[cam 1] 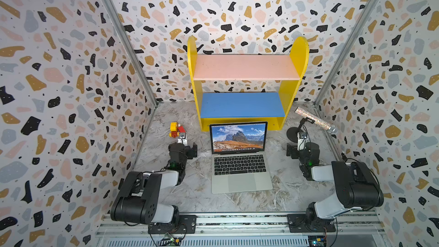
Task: Close the laptop lid and set it aside
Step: Close the lid of the laptop.
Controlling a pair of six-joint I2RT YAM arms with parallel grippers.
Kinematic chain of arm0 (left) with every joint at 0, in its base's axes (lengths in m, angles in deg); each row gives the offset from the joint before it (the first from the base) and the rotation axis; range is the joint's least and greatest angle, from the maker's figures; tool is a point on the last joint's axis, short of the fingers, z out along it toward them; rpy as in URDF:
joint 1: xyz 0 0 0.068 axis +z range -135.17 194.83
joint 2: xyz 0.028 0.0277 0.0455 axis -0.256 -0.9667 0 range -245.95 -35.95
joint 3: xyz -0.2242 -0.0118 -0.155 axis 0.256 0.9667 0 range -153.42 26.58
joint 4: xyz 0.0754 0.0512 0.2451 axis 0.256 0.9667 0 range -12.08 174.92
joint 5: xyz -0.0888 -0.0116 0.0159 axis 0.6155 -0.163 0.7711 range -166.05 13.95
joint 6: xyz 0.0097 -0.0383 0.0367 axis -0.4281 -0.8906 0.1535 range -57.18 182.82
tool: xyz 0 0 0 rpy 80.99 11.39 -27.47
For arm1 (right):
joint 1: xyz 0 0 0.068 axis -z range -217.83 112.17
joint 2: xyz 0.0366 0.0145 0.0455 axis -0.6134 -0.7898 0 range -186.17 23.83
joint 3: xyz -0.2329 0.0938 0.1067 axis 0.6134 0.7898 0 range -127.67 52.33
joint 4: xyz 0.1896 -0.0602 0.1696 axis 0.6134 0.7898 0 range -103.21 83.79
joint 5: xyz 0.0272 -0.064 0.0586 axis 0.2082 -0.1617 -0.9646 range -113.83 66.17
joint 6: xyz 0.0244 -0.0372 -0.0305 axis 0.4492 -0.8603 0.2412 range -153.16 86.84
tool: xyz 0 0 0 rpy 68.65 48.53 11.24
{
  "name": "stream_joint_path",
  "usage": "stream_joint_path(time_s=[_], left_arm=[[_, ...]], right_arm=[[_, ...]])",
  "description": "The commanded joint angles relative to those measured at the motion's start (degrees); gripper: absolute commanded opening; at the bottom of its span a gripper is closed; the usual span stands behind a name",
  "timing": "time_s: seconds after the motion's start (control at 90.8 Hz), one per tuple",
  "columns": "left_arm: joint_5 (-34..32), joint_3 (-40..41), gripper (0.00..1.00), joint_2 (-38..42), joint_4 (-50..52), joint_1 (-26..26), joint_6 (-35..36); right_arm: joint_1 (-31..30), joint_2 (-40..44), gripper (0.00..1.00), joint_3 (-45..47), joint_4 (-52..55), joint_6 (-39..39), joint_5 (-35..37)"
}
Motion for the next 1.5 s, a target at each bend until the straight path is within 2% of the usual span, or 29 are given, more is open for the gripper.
stream_joint_path(time_s=[0.0, 0.143, 0.496, 0.595, 0.76, 0.958, 1.035, 1.09, 1.178, 1.244, 1.299, 1.366, 1.399, 1.454, 1.487], left_arm=[[0.70, -0.75, 1.00, 0.49, -1.40, -0.22, 0.67], [1.11, -0.76, 0.99, 0.51, -1.32, -0.01, 0.59], [6.86, -1.03, 0.99, 0.92, -0.75, 1.72, 0.98], [7.27, -2.18, 1.00, 4.52, 4.14, 0.98, 1.97], [0.83, -5.57, 0.99, 15.05, 17.96, -1.41, 0.22], [-4.51, -7.29, 1.00, 25.10, 23.40, -2.15, -12.05], [-7.40, -10.05, 1.00, 28.20, 29.19, -2.13, -21.15], [-9.14, -13.34, 0.99, 30.00, 35.15, -2.07, -28.15], [-13.79, -19.21, 0.99, 31.89, 51.68, -1.62, -44.19], [-8.76, -20.39, 0.99, 33.00, 56.19, 0.15, -50.20], [-3.48, -20.79, 0.99, 33.93, 56.82, 1.05, -51.23], [1.87, -21.40, 0.99, 34.95, 58.15, 1.27, -51.35], [3.93, -21.78, 0.99, 35.50, 59.24, 1.27, -51.45], [7.61, -21.71, 1.00, 36.53, 60.98, 1.27, -51.87], [9.78, -21.15, 1.00, 37.36, 61.39, 1.15, -51.99]], right_arm=[[-0.23, 1.23, 1.00, -0.88, -0.97, 0.49, -0.49], [-0.23, 1.22, 1.00, -0.88, -0.98, 0.47, -0.58], [-0.23, 1.97, 1.00, -0.19, -1.84, 0.08, -1.42], [-0.20, 5.85, 1.00, 1.00, -0.95, -0.61, -3.48], [-0.30, 15.58, 1.00, -1.48, 11.93, -0.05, -4.55], [-0.36, 25.02, 1.00, -7.43, 24.04, 5.85, -7.70], [-0.36, 26.64, 1.00, -10.90, 30.29, 9.44, -8.86], [-0.36, 27.03, 1.00, -13.82, 35.92, 14.86, -8.51], [-0.36, 26.43, 1.00, -19.92, 44.89, 23.09, -9.06], [-0.36, 24.96, 1.00, -25.68, 53.24, 26.66, -13.83], [-0.32, 23.32, 1.00, -30.76, 58.95, 28.57, -19.63], [-0.30, 22.35, 1.00, -33.09, 61.59, 34.68, -22.80], [-0.28, 21.64, 1.00, -33.29, 61.32, 37.69, -24.66], [-0.19, 19.29, 0.99, -33.78, 57.50, 40.38, -32.05], [-0.26, 17.36, 0.94, -34.41, 55.58, 42.00, -35.96]])
